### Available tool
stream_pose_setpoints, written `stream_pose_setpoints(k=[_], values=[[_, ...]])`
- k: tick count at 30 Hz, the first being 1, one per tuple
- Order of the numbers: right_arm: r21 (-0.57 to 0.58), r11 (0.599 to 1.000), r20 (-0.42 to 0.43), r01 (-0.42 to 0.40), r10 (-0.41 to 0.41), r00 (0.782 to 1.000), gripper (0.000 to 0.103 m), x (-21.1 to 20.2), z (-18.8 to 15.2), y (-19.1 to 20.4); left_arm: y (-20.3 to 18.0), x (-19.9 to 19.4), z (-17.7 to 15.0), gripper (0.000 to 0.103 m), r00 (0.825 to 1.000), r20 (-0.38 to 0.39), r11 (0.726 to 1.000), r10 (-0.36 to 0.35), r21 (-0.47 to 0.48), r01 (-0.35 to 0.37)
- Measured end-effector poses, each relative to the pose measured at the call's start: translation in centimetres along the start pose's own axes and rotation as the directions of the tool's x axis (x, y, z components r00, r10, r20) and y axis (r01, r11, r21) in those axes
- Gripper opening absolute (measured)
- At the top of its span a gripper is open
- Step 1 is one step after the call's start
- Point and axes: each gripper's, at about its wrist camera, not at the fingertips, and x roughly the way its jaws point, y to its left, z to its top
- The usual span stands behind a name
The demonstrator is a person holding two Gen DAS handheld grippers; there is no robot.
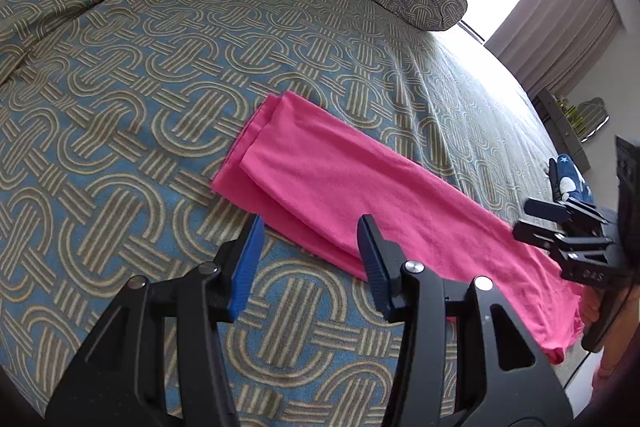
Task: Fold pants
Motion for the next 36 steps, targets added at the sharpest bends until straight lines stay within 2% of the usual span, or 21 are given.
stream_pose_setpoints(k=[3, 8, 12, 14, 16, 20, 23, 24, 25, 26, 31, 33, 36], values=[[-0.055, 0.996, -0.021, -0.076, 0.075, 0.997, 0.055, 3.0, 4.6, 2.8, 1.1, 0.2, 0.2, 0.05, 0.999, -0.011, 0.999, -0.048, -0.016, 0.048], [-0.155, 0.982, -0.054, -0.108, 0.101, 0.993, 0.055, 7.3, 10.5, 7.5, 1.9, 0.8, 1.1, 0.05, 0.998, 0.003, 0.998, -0.063, -0.018, 0.063], [-0.229, 0.953, -0.08, -0.198, 0.185, 0.98, 0.055, 9.4, 13.0, 11.0, 2.4, 1.8, 2.0, 0.05, 0.997, -0.007, 0.996, -0.081, -0.037, 0.081], [-0.252, 0.948, -0.079, -0.195, 0.181, 0.98, 0.055, 10.4, 13.5, 12.1, 2.5, 2.6, 2.3, 0.049, 0.995, -0.034, 0.995, -0.094, -0.048, 0.092], [-0.232, 0.949, -0.083, -0.212, 0.198, 0.977, 0.055, 11.4, 13.9, 12.1, 2.6, 3.3, 2.5, 0.041, 0.994, -0.058, 0.994, -0.094, -0.06, 0.091], [-0.159, 0.943, -0.115, -0.291, 0.275, 0.954, 0.055, 13.2, 15.0, 11.0, 3.3, 4.4, 2.8, 0.03, 0.99, -0.081, 0.989, -0.113, -0.105, 0.104], [-0.182, 0.931, -0.162, -0.318, 0.29, 0.943, 0.055, 14.5, 15.5, 11.7, 4.1, 5.0, 2.9, 0.009, 0.987, -0.097, 0.982, -0.129, -0.153, 0.113], [-0.202, 0.93, -0.166, -0.308, 0.277, 0.946, 0.053, 14.8, 15.5, 12.1, 4.3, 5.2, 3.0, 0.007, 0.985, -0.101, 0.978, -0.14, -0.169, 0.122], [-0.212, 0.931, -0.172, -0.298, 0.265, 0.949, 0.027, 15.1, 15.5, 12.5, 4.5, 5.2, 3.0, 0.004, 0.984, -0.096, 0.974, -0.153, -0.184, 0.134], [-0.207, 0.932, -0.173, -0.298, 0.265, 0.949, 0.006, 15.1, 15.4, 12.6, 4.6, 5.0, 3.0, 0.004, 0.984, -0.082, 0.971, -0.16, -0.194, 0.142], [-0.21, 0.934, -0.068, -0.288, 0.28, 0.958, 0.004, 12.9, 15.0, 12.7, 3.8, 2.3, 2.7, 0.003, 0.988, 0.0, 0.976, -0.152, -0.157, 0.15], [-0.211, 0.933, -0.055, -0.293, 0.288, 0.956, 0.005, 12.2, 15.1, 12.6, 3.4, 1.4, 2.7, 0.002, 0.993, 0.027, 0.984, -0.117, -0.131, 0.12], [-0.225, 0.942, -0.042, -0.249, 0.246, 0.968, 0.007, 11.9, 15.3, 12.5, 3.1, 0.8, 2.9, 0.002, 0.997, 0.047, 0.994, -0.063, -0.089, 0.067]])
